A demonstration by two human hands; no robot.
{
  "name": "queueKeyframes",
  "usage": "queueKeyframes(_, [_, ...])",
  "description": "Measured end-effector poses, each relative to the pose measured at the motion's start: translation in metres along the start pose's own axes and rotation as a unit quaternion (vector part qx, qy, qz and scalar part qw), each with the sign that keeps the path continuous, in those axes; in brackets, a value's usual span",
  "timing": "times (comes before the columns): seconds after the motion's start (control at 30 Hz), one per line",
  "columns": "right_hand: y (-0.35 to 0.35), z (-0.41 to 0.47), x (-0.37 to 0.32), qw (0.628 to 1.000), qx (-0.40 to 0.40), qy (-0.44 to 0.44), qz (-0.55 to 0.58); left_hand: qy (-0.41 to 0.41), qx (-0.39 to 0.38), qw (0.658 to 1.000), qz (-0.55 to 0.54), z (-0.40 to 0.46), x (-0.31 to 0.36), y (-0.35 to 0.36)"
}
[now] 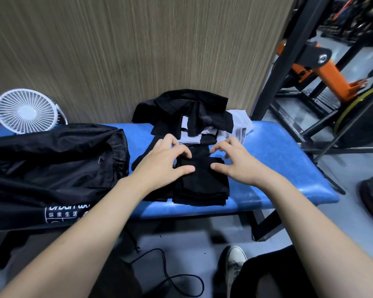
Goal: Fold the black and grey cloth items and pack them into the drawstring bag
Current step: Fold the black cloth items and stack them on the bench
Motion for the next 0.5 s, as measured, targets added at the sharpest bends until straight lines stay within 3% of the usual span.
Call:
queueKeyframes(0.13, [-0.002, -0.001, -0.002, 0.996, -0.066, -0.042, -0.035, 0.003, -0.044, 0.999, 0.019, 0.002, -0.008, 0.000])
queueKeyframes(0.23, [0.007, 0.000, 0.000, 0.990, -0.124, -0.016, -0.060, -0.008, -0.063, 0.997, 0.040, 0.004, -0.010, 0.001])
queueKeyframes(0.5, [0.012, 0.012, 0.000, 0.981, -0.181, 0.032, -0.065, -0.042, -0.100, 0.994, 0.011, 0.009, -0.017, 0.006])
Point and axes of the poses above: each hand's wrist, its own z-axis towards the middle knuckle, its own y-axis out of the palm, x = y × z, the point moved 1 cm from there along z, towards the middle knuckle, and after that the axes turned 1 degree about x, right-handed, at the moved point
